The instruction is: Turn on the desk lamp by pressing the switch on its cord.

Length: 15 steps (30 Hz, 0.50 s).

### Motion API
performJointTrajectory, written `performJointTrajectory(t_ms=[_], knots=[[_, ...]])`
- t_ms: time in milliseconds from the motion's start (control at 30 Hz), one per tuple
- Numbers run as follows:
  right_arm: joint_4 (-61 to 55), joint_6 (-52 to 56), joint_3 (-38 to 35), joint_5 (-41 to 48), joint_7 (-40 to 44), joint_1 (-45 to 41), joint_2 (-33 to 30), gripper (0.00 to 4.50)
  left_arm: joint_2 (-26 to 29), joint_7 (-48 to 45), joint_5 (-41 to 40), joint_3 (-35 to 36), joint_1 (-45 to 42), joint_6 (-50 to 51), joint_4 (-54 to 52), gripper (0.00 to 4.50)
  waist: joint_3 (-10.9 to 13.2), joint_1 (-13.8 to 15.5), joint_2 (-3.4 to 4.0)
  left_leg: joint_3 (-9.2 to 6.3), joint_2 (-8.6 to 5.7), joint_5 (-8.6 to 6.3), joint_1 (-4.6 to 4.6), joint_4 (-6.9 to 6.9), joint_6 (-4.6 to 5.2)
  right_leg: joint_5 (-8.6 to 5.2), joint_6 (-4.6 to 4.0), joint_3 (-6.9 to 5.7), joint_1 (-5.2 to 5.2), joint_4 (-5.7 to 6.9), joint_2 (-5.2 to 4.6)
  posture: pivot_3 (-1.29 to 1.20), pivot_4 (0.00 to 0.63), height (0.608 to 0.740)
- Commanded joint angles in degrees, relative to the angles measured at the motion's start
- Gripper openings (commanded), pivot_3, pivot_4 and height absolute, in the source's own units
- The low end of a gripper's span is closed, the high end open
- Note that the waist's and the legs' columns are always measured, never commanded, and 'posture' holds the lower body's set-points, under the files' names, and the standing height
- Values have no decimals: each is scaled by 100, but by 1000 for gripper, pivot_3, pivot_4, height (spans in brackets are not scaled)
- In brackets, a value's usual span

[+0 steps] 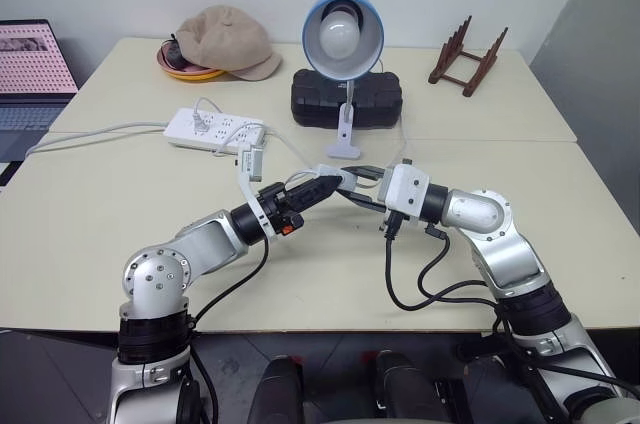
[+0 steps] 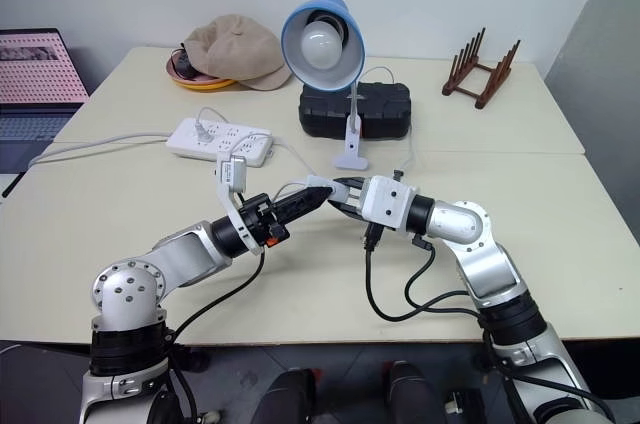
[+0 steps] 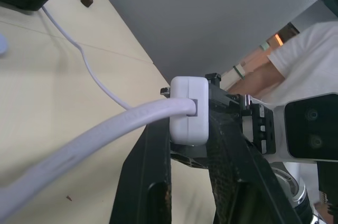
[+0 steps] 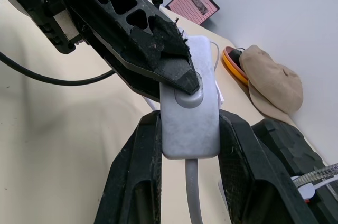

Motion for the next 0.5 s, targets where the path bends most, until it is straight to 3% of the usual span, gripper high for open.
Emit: performJointTrajectory(t_ms=[33, 367, 500], knots=[[-264, -128, -75, 119, -6, 31, -43, 1071, -15, 44, -137, 39, -100, -49, -150, 564, 0, 0, 0, 0, 0, 0, 0, 0, 0, 0, 0, 0, 0, -1, 0, 0, 150, 740], [-162, -161, -95, 145, -2, 54, -65, 1071, 5, 217, -485, 151, -9, -4, -243, 564, 0, 0, 0, 0, 0, 0, -1, -1, 0, 0, 0, 0, 0, -4, 0, 0, 150, 740], [-89, -229, -71, 148, -3, 78, -78, 1071, -14, 508, -965, 314, 84, -10, -192, 563, 0, 0, 0, 0, 0, -1, -1, -2, 0, 0, 0, 0, 0, -4, 0, 0, 150, 740]])
